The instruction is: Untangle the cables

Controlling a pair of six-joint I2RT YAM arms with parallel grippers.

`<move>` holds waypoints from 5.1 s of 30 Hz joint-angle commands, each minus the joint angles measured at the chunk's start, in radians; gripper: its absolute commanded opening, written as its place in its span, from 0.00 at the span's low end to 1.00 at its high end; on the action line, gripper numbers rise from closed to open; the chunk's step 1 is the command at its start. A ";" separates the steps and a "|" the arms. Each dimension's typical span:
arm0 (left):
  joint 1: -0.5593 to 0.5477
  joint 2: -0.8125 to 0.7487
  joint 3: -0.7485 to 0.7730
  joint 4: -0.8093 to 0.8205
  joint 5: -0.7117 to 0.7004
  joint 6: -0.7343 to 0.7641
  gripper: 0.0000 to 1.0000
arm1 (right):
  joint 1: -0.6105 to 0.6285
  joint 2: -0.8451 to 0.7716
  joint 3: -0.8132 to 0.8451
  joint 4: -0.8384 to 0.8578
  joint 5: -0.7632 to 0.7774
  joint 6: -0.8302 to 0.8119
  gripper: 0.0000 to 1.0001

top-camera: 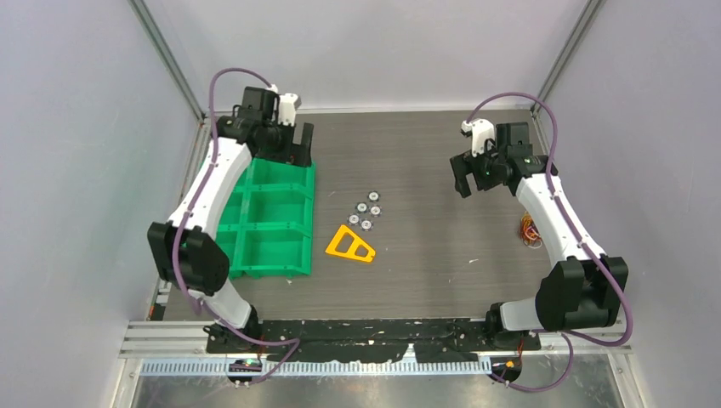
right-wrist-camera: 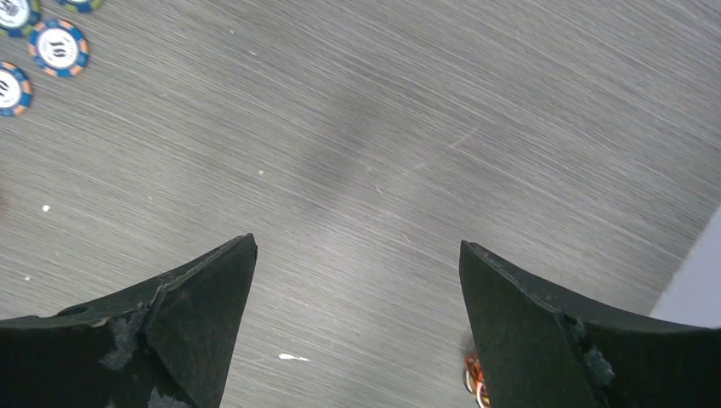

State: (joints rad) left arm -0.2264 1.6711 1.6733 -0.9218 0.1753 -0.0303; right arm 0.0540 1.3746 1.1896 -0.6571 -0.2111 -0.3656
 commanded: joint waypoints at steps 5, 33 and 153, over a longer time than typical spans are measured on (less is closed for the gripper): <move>0.001 -0.176 0.068 0.228 -0.114 0.060 1.00 | -0.092 0.046 0.142 -0.189 0.158 -0.148 0.95; 0.001 -0.237 -0.154 0.408 0.029 0.136 1.00 | -0.282 0.614 0.256 -0.410 0.444 -0.474 0.85; -0.625 0.078 0.027 0.261 0.559 0.675 0.31 | -0.205 -0.171 -0.242 0.561 -0.749 0.361 0.06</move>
State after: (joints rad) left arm -0.8452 1.7836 1.6417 -0.4458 0.6888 0.5888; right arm -0.1520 1.2518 0.8925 -0.2298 -0.9215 -0.0525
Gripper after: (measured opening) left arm 0.068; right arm 0.090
